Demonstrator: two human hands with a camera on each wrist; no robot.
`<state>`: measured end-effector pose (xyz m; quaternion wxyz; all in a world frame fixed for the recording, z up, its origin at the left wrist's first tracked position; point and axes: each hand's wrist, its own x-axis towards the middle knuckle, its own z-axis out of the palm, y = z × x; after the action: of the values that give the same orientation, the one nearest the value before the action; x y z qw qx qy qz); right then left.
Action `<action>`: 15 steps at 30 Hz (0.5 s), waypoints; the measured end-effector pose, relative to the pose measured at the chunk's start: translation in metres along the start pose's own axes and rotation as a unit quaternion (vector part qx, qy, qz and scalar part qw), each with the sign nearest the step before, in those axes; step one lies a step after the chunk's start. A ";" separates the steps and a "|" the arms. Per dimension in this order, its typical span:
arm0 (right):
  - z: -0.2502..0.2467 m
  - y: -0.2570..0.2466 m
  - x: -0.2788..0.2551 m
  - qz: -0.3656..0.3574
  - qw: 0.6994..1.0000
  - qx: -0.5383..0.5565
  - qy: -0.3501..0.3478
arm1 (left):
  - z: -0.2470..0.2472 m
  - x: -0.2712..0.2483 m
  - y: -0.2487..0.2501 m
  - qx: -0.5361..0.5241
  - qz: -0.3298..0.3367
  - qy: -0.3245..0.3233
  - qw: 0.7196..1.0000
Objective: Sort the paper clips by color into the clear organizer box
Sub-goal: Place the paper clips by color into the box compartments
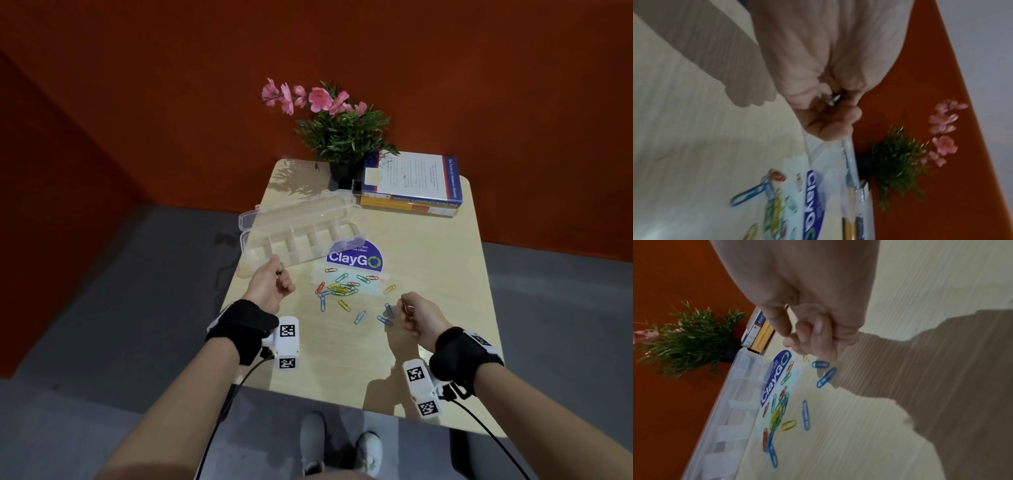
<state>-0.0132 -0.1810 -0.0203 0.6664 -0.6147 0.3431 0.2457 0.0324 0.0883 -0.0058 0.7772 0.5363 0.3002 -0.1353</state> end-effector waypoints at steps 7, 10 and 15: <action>0.036 -0.007 -0.002 0.038 0.996 -0.060 -0.061 | -0.007 0.009 0.059 0.076 0.034 0.015 0.996; 0.056 -0.018 -0.003 0.051 0.993 -0.080 -0.071 | -0.010 0.019 0.081 0.265 -0.009 0.082 0.961; 0.099 -0.048 0.000 0.031 0.982 -0.152 -0.110 | -0.010 0.035 0.099 0.513 0.006 0.101 0.853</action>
<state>0.0387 -0.0889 0.0116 0.5912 -0.6672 0.2451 0.3812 0.1095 0.1399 0.0444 0.3580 0.8711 0.2623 -0.2103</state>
